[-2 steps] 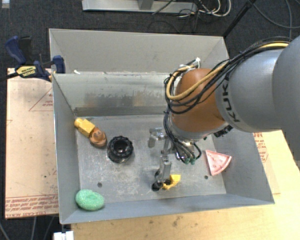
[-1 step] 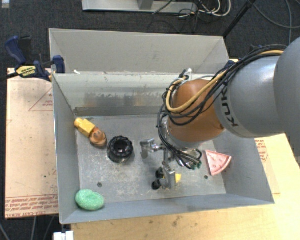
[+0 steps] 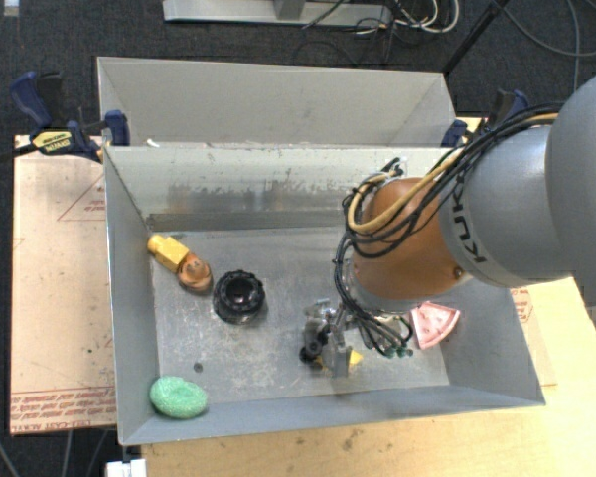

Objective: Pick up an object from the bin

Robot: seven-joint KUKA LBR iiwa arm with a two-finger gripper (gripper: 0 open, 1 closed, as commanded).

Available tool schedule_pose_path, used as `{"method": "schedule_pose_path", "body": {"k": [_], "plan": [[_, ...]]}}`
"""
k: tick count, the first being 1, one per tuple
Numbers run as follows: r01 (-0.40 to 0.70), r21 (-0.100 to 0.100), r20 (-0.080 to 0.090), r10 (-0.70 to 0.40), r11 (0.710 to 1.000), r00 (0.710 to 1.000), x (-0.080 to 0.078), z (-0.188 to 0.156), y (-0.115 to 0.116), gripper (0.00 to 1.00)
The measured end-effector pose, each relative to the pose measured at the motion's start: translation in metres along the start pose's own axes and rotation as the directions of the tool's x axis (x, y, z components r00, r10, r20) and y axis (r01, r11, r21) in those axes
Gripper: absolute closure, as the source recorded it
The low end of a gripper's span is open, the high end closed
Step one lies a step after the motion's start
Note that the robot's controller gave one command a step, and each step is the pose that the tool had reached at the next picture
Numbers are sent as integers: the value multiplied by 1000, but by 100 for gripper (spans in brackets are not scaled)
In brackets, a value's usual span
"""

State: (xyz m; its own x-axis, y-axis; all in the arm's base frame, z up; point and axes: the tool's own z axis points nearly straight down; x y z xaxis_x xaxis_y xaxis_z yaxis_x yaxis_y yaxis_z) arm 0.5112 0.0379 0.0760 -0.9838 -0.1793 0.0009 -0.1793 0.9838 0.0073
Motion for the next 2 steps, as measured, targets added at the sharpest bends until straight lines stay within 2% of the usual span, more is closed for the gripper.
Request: {"method": "schedule_pose_path", "body": {"k": [1,2], "plan": [[0,0,0,0,1000,1000,0,0,0,100],[20,8,8,-20,1000,1000,10,-158,-8,100]]}}
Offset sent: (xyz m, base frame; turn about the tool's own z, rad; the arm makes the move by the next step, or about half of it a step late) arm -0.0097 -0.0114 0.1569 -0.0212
